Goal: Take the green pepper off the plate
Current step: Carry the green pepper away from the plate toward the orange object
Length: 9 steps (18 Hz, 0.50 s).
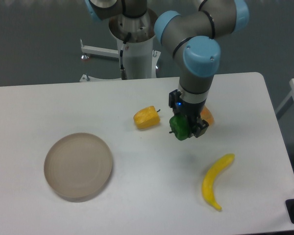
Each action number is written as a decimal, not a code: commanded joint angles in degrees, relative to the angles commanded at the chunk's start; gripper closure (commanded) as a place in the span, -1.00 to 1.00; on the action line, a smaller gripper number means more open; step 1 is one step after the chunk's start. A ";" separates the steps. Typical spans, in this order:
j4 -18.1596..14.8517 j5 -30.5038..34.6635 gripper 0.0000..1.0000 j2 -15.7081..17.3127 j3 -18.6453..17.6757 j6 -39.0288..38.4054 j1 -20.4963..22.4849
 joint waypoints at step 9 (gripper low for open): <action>0.61 0.79 0.33 -0.09 -0.88 0.45 0.45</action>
